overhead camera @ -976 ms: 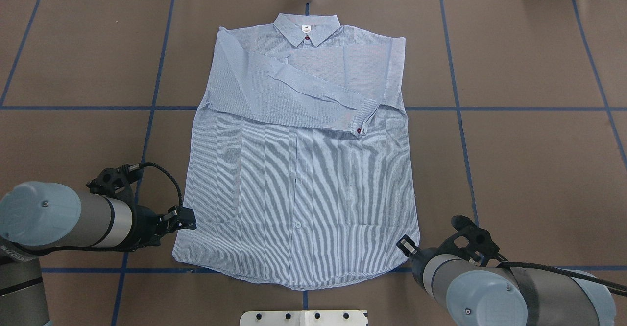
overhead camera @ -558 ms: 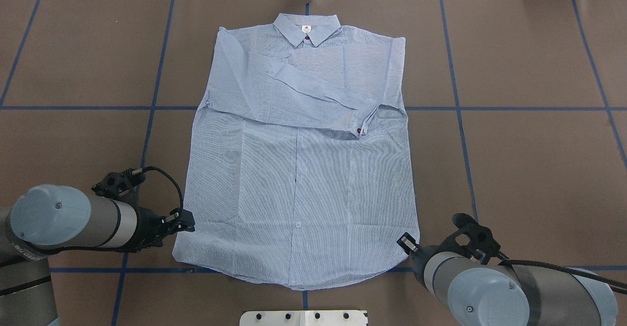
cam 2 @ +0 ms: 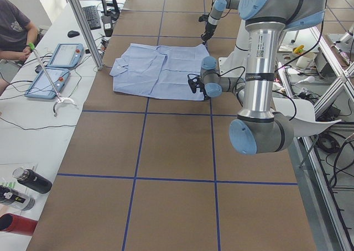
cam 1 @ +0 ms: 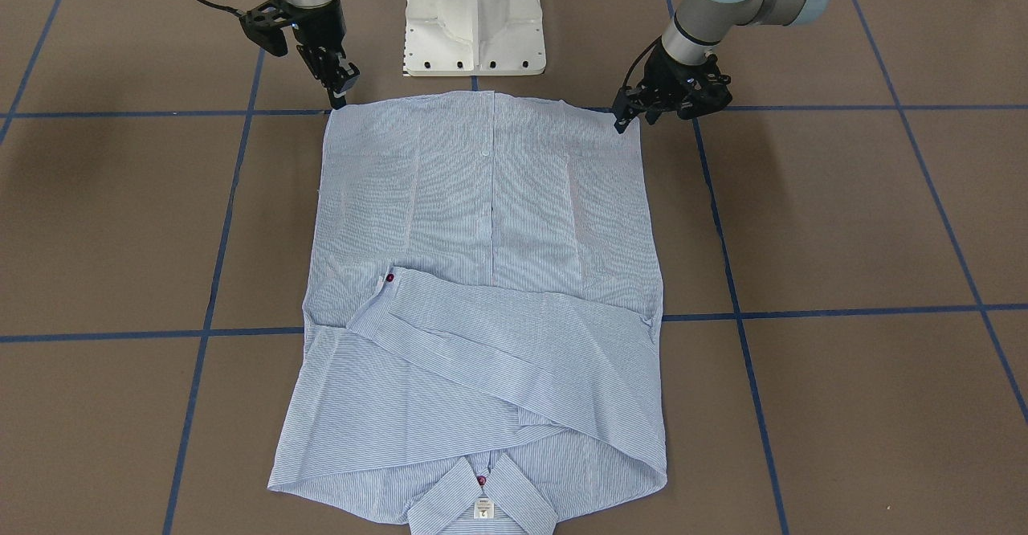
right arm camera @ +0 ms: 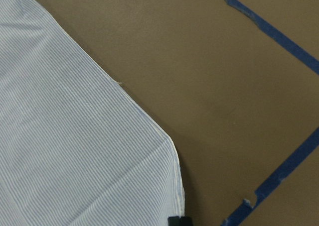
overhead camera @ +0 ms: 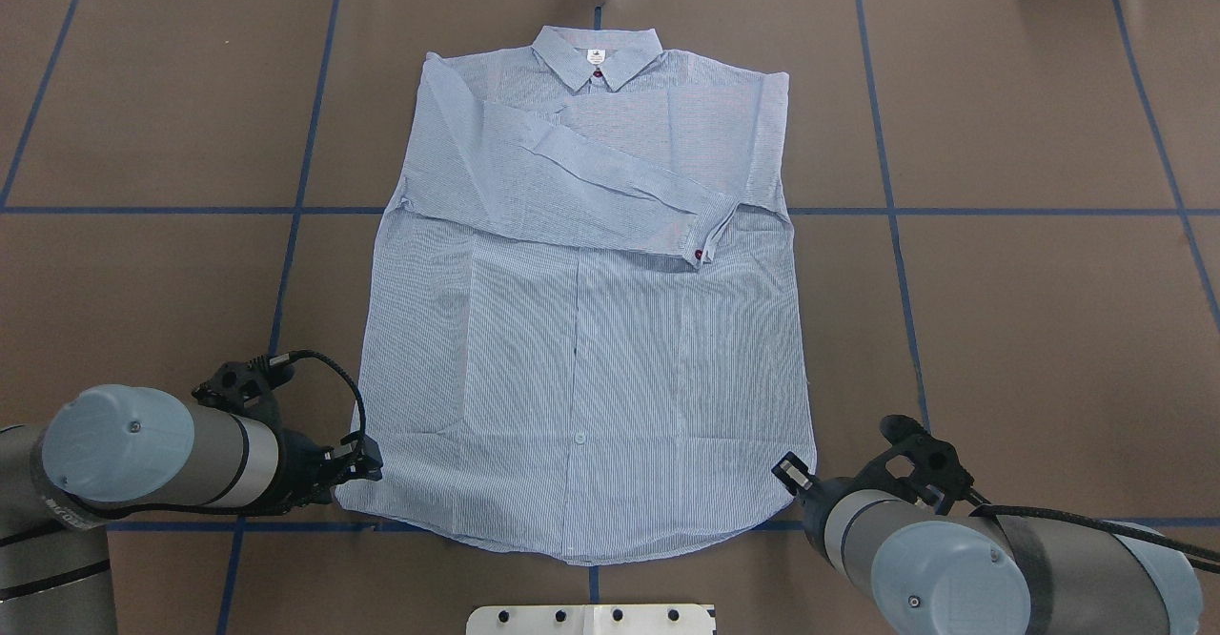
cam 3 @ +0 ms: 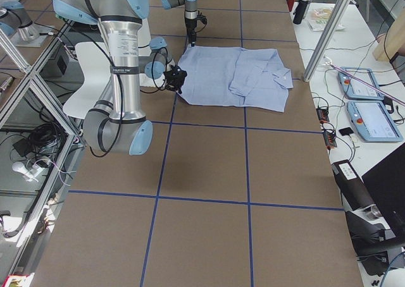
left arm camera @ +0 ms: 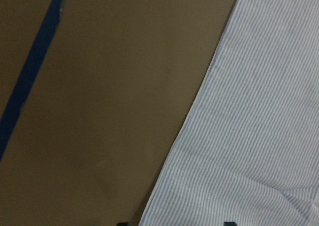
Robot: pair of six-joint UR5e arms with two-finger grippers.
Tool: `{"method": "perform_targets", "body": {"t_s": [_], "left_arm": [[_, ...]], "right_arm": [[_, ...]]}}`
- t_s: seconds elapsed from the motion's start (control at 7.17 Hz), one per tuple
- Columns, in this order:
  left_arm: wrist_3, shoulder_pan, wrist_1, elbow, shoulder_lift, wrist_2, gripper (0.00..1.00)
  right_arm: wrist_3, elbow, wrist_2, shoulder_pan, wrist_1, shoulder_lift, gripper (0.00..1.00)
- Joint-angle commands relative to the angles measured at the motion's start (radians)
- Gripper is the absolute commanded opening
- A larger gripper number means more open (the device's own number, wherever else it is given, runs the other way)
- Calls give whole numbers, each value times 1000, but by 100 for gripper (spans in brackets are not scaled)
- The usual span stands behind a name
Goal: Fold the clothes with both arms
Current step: 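Grasp both hem corners nearest the robot with left and right grippers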
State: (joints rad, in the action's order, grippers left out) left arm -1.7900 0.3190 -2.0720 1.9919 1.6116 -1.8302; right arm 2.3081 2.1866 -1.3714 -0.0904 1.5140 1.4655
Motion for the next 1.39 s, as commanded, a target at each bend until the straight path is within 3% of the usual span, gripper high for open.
{"method": "perform_targets", "body": {"t_s": [0.0, 0.7, 0.84, 1.12, 1.25], "left_arm": [[-8, -14, 1, 1, -2, 2, 62], [-8, -15, 3, -2, -15, 5, 52], [-9, -15, 3, -2, -15, 5, 44], [-8, -15, 3, -2, -16, 6, 9], [-8, -15, 4, 4, -16, 5, 0]], "right_arm": [[1, 2, 0, 0, 0, -1, 0], [1, 15, 2, -2, 0, 1, 0], [1, 15, 2, -2, 0, 1, 0], [1, 16, 2, -2, 2, 1, 0], [1, 16, 2, -2, 0, 1, 0]]}}
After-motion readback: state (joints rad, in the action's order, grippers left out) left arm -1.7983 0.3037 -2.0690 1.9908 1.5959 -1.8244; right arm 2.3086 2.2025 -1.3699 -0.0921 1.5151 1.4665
